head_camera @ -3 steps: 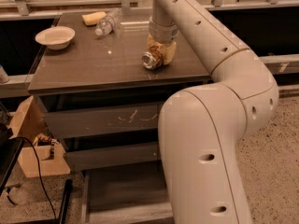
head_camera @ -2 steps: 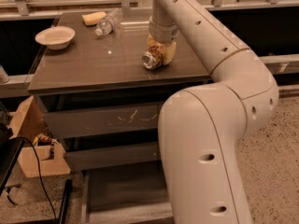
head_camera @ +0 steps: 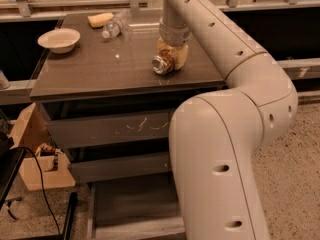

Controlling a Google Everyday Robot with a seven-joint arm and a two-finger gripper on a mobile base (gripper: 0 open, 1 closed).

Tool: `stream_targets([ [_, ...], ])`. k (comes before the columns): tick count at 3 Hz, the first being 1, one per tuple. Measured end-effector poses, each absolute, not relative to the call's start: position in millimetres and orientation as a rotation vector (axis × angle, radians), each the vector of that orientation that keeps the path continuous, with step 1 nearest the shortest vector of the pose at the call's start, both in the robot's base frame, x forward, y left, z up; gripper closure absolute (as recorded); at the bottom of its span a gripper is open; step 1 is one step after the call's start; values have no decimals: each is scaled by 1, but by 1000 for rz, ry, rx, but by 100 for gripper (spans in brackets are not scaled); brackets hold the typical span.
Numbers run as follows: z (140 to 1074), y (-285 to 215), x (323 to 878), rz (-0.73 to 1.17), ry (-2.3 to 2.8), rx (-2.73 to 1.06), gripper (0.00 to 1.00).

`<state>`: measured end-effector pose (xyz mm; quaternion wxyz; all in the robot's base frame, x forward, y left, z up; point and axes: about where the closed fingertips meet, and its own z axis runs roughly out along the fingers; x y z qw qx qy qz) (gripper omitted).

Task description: Place orange can into bottom drawer

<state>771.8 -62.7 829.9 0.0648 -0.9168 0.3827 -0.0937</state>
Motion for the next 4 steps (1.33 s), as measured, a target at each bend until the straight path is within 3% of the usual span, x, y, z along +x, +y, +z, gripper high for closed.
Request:
stream_targets([
  [2,857,-64,770,-358,1150,-2723,100],
  [4,889,-83,733,-424,1221,-2680,100],
])
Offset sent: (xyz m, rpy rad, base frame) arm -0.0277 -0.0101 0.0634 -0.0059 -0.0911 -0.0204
